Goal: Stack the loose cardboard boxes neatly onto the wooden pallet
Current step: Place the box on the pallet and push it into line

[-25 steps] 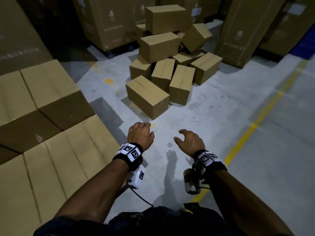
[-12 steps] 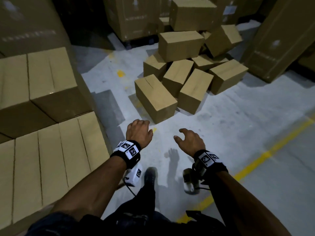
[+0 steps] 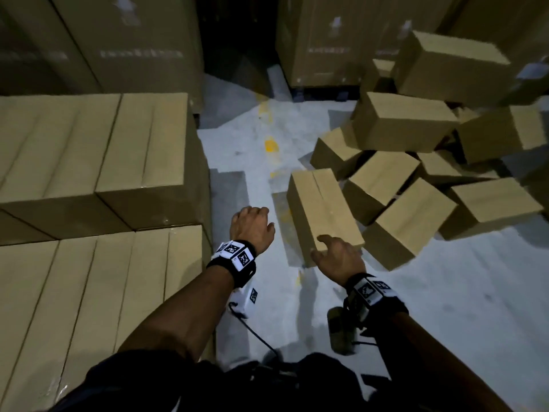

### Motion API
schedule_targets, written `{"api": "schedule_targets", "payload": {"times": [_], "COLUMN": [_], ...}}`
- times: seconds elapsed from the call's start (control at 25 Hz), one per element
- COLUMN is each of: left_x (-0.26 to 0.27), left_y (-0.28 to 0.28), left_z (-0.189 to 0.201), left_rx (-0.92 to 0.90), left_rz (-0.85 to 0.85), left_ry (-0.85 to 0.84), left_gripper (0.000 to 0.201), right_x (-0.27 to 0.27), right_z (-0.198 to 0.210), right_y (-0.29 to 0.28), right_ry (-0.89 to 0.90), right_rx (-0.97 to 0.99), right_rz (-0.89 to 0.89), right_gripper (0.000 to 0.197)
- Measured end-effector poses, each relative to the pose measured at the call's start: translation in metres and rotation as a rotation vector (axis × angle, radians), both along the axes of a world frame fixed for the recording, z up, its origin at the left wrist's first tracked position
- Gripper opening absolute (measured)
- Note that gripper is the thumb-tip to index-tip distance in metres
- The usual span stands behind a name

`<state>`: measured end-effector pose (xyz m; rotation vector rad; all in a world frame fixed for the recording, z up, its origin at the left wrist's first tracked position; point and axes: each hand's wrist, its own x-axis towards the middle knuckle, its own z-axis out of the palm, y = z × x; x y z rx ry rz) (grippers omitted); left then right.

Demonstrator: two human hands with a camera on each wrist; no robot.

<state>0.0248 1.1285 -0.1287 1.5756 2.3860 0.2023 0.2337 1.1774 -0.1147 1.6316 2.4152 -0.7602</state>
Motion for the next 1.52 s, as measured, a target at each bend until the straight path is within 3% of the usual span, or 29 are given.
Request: {"api": "schedule_targets", "payload": {"times": [0.44,0.6,0.72,0.88,1.24,1.52], "left_x": [-0.215,-0.270,-0.293,-0.316,-0.375,-0.402], "left_y": [0.048,0.058,0.054,0.043,0.052,0.084], "left_z": [-0.010,-0.007,-0.009,-0.033,-0.083,-0.116], "left_rx": [-0.052,-0.047,0.013,0.088,0.320,0.398], "left_rz": [0.614,0.854,1.093,1.371,1.796,2.133], "left_ry": [0.096,0.072,-0.070,-0.291,-0.621,-0.630], "left_gripper": [0.044,0.043,0.046,0.058,0.079,0.086], "right_x": [-0.298,-0.408,-0.474,-0.540,-0.678,-0.802], "right_z": [-0.013,0.003,0.013,0.013,-0.027,-0.080], "right_y": [0.196,0.242,0.260,0.272,0.300,0.346], "right_ry": [-0.017,-0.025,-0.041,-0.039,-0.026,-0.059], "right_rx": [-0.009,0.015,0.025,0.016,-0.064,-0.062], "right_rz": [0.642,0.839,0.924,0.954,0.906,0.923], "right_gripper": [0.056,0.053,0.055,0.056,0.068,0.080]}}
